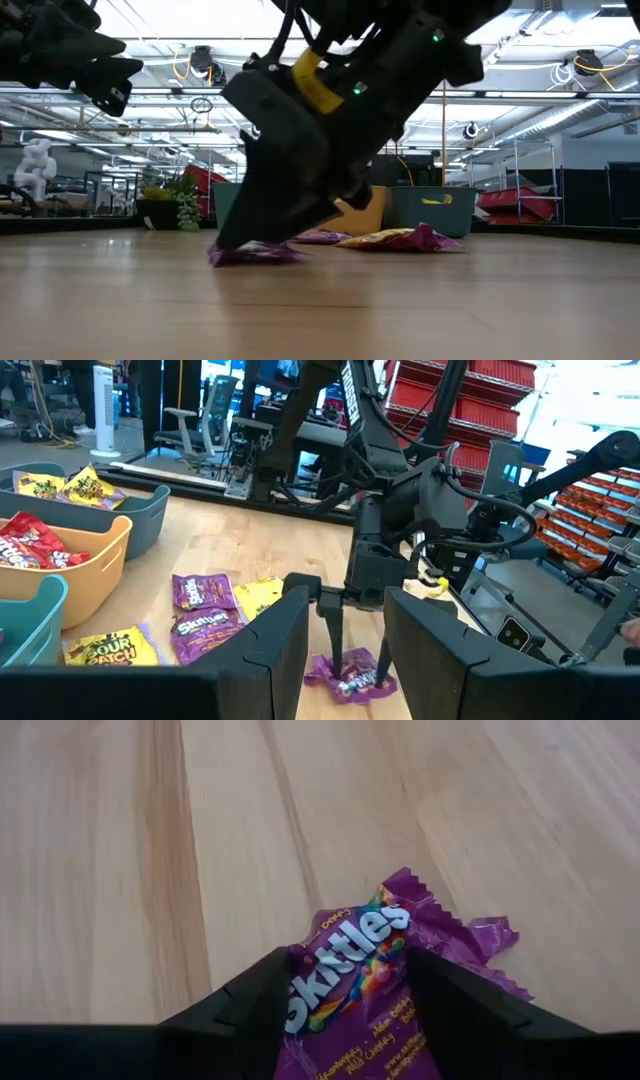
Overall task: Sort candy
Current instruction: Put the violet candy into the blue bin
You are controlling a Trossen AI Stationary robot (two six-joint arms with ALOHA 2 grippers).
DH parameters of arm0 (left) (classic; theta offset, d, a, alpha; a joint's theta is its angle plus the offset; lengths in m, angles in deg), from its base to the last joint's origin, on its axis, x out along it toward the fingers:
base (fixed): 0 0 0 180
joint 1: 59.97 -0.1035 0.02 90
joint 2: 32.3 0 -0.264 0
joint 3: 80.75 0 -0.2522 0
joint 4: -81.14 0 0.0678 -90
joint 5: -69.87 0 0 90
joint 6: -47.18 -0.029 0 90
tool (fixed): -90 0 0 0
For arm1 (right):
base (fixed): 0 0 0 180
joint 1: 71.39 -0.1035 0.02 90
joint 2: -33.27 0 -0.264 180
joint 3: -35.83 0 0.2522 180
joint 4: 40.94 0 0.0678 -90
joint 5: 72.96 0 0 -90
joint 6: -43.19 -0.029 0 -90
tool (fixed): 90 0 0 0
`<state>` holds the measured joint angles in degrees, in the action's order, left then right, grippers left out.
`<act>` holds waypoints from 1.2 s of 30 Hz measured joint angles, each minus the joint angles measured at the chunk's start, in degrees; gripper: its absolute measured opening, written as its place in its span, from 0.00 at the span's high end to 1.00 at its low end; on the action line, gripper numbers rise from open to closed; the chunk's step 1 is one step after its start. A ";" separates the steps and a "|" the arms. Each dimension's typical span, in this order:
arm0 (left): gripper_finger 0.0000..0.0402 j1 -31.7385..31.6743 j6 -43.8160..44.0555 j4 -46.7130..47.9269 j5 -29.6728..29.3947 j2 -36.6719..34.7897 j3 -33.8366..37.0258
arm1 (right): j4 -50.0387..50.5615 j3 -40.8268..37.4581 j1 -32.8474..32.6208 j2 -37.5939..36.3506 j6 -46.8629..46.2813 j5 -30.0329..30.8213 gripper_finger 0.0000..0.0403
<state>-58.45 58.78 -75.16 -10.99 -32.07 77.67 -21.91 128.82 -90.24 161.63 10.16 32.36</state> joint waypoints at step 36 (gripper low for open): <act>0.65 0.01 0.02 -0.03 0.00 0.11 0.00 | 0.43 21.70 29.25 -9.96 25.96 -5.23 1.00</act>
<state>-58.43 58.80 -75.19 -10.99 -31.96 77.67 -21.49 150.53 -60.99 151.67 36.12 27.13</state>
